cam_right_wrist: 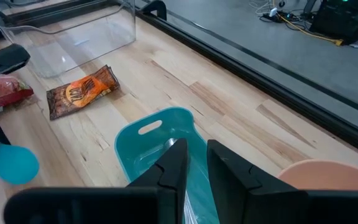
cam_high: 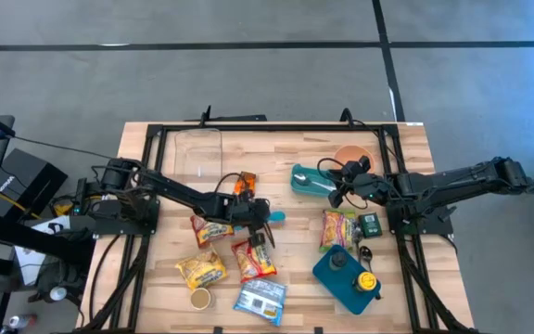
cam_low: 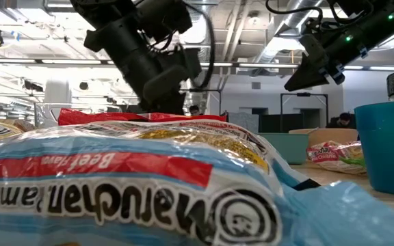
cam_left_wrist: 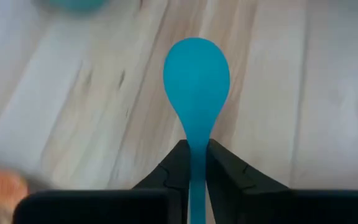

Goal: Pick & Place Food Item
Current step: Put the blue spoon into the green bin

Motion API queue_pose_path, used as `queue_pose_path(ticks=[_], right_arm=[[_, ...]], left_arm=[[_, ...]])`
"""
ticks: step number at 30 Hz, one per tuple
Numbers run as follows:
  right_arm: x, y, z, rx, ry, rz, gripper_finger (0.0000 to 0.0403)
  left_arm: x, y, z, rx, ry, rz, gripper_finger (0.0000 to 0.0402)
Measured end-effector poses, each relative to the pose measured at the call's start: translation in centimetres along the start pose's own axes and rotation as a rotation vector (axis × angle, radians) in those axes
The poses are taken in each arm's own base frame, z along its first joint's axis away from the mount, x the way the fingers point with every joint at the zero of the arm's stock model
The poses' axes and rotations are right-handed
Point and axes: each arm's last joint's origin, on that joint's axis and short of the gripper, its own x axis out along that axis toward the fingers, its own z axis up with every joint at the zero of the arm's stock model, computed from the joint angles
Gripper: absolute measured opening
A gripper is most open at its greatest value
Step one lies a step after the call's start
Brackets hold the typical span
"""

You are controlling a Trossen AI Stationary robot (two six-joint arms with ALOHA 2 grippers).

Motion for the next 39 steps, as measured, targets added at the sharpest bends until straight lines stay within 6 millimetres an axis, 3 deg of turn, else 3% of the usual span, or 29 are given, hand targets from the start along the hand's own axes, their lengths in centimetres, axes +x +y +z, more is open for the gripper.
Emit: queue_pose_path(ticks=[18,24,30,39], right_arm=[[0.0,0.1,0.1,0.010,-0.011,0.005,0.0056],[0.0,0.0,0.0,0.008,-0.010,0.005,0.0056],[0.6,-0.5,-1.9,-0.026,0.032,0.009,0.0055],[1.0,0.2,-1.6,-0.014,-0.061,0.251,0.0037]], left_arm=[[-0.9,-0.1,4.5,0.088,-0.445,-0.050,0.0022],[-1.0,1.9,6.2,0.042,-0.578,-0.014,0.0028],[-1.1,4.5,7.4,-0.009,-0.668,-0.019,0.0023],[-1.7,6.8,8.7,-0.080,-0.799,-0.144,0.0024]])
